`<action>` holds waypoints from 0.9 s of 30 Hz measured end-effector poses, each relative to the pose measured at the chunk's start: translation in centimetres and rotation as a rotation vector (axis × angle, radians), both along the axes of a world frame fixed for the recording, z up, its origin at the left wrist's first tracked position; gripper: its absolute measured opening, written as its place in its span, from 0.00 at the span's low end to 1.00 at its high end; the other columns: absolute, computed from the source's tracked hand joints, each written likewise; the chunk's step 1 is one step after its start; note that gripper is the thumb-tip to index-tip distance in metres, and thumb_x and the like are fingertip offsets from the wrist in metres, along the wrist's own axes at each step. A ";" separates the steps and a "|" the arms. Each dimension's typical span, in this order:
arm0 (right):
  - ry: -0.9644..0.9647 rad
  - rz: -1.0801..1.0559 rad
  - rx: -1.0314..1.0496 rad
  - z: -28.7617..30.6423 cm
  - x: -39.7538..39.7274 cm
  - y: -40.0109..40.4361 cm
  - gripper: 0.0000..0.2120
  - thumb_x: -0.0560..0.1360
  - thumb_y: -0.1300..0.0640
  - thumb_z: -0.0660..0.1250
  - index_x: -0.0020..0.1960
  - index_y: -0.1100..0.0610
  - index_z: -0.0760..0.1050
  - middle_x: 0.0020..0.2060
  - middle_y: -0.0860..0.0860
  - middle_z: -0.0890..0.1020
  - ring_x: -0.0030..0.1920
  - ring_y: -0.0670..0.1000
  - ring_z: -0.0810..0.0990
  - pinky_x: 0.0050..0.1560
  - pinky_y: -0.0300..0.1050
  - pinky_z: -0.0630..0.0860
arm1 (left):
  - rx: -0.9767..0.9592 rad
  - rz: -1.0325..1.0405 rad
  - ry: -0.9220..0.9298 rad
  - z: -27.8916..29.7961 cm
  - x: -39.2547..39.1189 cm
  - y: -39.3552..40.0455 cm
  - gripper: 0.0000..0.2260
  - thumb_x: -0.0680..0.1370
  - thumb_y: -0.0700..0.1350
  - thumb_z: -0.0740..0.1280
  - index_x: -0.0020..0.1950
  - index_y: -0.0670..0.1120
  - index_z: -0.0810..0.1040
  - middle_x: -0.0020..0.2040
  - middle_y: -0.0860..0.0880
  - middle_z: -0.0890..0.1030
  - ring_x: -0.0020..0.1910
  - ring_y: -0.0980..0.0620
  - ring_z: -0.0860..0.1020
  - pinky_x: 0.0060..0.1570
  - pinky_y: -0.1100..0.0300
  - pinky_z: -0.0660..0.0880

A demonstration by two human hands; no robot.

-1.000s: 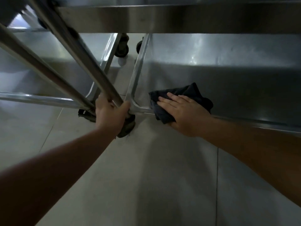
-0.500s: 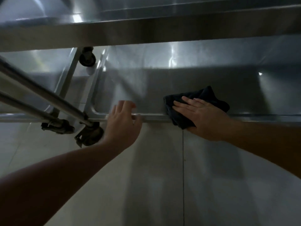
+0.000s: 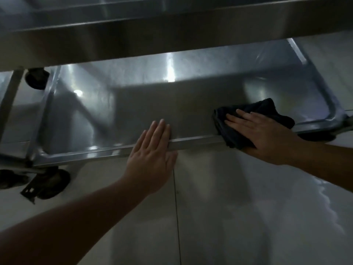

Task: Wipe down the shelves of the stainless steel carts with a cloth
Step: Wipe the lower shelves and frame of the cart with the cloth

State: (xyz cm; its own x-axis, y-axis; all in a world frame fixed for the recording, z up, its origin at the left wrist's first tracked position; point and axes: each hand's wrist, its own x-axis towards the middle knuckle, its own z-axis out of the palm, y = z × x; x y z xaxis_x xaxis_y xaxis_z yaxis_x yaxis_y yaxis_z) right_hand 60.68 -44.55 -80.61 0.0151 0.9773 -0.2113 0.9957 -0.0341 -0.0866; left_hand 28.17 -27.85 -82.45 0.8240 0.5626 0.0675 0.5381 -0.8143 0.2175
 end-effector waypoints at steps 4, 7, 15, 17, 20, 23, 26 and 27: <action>-0.042 -0.083 -0.026 0.5 3.1 -3.0 0.37 0.81 0.33 0.50 0.85 0.48 0.49 0.83 0.42 0.51 0.84 0.47 0.47 0.81 0.53 0.53 | 0.019 -0.104 0.058 0.0 2.8 -1.9 0.33 0.86 0.61 0.51 0.86 0.44 0.53 0.87 0.46 0.50 0.86 0.49 0.46 0.84 0.49 0.48; -0.068 -0.148 -0.080 1.1 5.6 -5.4 0.38 0.80 0.31 0.49 0.85 0.46 0.46 0.83 0.41 0.50 0.83 0.45 0.45 0.82 0.52 0.52 | 0.034 -0.152 0.128 0.2 4.9 -2.7 0.34 0.86 0.62 0.49 0.87 0.45 0.47 0.87 0.47 0.43 0.85 0.51 0.39 0.83 0.52 0.41; -0.099 -0.443 -0.211 2.3 10.1 -10.1 0.48 0.73 0.22 0.39 0.84 0.48 0.38 0.83 0.45 0.42 0.82 0.45 0.39 0.80 0.45 0.40 | 0.033 -0.133 0.182 -0.7 5.9 -2.6 0.35 0.85 0.64 0.45 0.87 0.47 0.42 0.86 0.49 0.41 0.84 0.52 0.36 0.83 0.52 0.39; -0.036 -0.510 -0.225 2.5 10.4 -10.2 0.49 0.72 0.23 0.40 0.85 0.50 0.40 0.83 0.46 0.42 0.83 0.46 0.40 0.79 0.44 0.39 | 0.028 -0.141 0.182 -0.7 5.9 -2.5 0.35 0.85 0.64 0.45 0.87 0.46 0.43 0.86 0.48 0.43 0.85 0.51 0.38 0.83 0.51 0.41; 0.047 -0.625 -0.172 2.4 9.2 -9.5 0.46 0.73 0.27 0.40 0.85 0.49 0.45 0.83 0.44 0.45 0.83 0.48 0.44 0.80 0.46 0.41 | 0.032 -0.128 0.152 -0.6 5.9 -2.8 0.35 0.84 0.63 0.48 0.87 0.45 0.49 0.87 0.47 0.48 0.86 0.49 0.43 0.84 0.49 0.46; 0.027 -0.667 -0.069 1.1 6.8 -9.2 0.42 0.76 0.27 0.36 0.85 0.46 0.46 0.80 0.37 0.45 0.83 0.46 0.44 0.79 0.45 0.38 | 0.050 -0.116 0.101 -0.6 5.9 -3.1 0.35 0.84 0.61 0.53 0.86 0.42 0.56 0.86 0.44 0.55 0.85 0.46 0.51 0.83 0.46 0.54; -0.002 -0.692 -0.045 0.2 6.9 -7.8 0.40 0.79 0.28 0.36 0.85 0.47 0.47 0.83 0.41 0.48 0.83 0.50 0.47 0.80 0.48 0.41 | 0.080 -0.142 0.100 -0.9 5.8 -2.8 0.34 0.84 0.59 0.56 0.85 0.41 0.59 0.85 0.43 0.58 0.85 0.45 0.55 0.82 0.45 0.57; 0.007 -0.764 -0.040 0.1 7.9 -6.9 0.40 0.79 0.29 0.38 0.85 0.49 0.47 0.84 0.44 0.50 0.84 0.53 0.48 0.81 0.52 0.44 | 0.095 -0.153 0.116 -0.9 5.8 -2.6 0.34 0.84 0.59 0.56 0.85 0.41 0.59 0.85 0.43 0.58 0.85 0.45 0.55 0.82 0.46 0.56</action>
